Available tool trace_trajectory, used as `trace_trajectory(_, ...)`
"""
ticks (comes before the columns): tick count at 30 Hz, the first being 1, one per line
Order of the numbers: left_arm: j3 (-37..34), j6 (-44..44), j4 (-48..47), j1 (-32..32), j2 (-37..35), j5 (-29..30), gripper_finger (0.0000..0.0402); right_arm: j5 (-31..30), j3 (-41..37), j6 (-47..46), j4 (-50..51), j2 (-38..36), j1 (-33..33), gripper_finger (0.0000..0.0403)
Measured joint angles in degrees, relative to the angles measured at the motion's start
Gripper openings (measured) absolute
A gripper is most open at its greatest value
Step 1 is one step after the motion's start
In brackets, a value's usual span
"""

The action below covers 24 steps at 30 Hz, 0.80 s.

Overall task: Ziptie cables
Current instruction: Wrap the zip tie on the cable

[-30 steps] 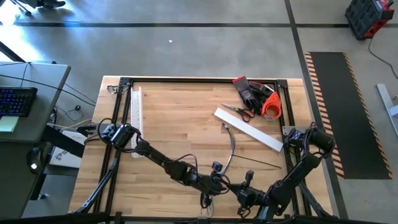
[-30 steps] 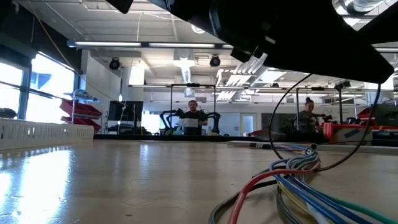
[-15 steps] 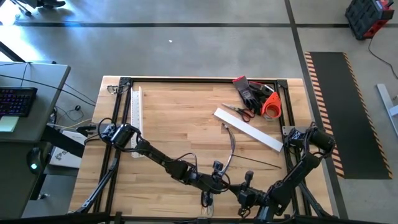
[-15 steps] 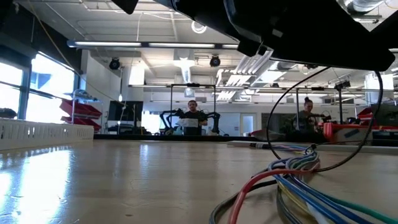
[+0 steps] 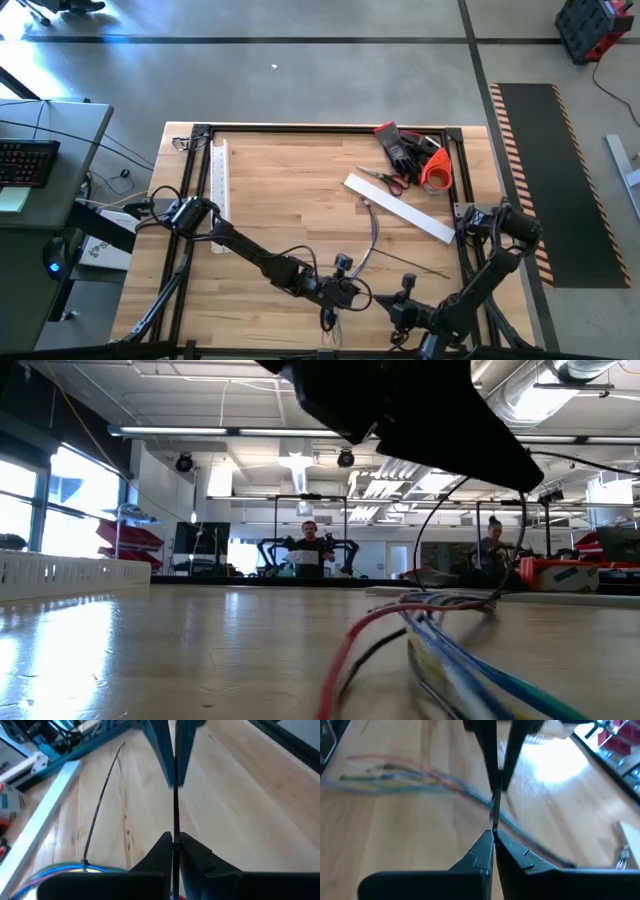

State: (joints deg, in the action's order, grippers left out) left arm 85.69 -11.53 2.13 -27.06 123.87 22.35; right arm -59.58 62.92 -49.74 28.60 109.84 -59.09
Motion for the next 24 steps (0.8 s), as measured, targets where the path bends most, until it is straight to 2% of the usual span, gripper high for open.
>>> trace_trajectory(4,0.0,1.43,-2.32,0.1,-0.02,-0.45,0.0001,3.41,0.0,-8.34,5.12,0.0,-2.48,0.0)
trace_trajectory(7,-0.55,2.33,-2.62,0.22,-0.05,-1.15,0.0001,8.27,0.0,-16.14,8.88,0.0,-4.75,0.0)
trace_trajectory(15,-4.42,6.11,-2.61,0.8,-0.06,-1.98,0.0,28.56,0.0,-35.65,17.69,0.0,-11.33,0.0)
trace_trajectory(19,-6.07,6.84,-1.7,0.87,-0.08,-2.37,0.0,36.36,0.13,-45.47,21.33,-0.16,-14.43,0.0)
trace_trajectory(24,-7.65,8.38,-2.13,1.12,0.01,-2.49,0.0,37.99,1.11,-51.36,23.5,-0.11,-17.42,0.0001)
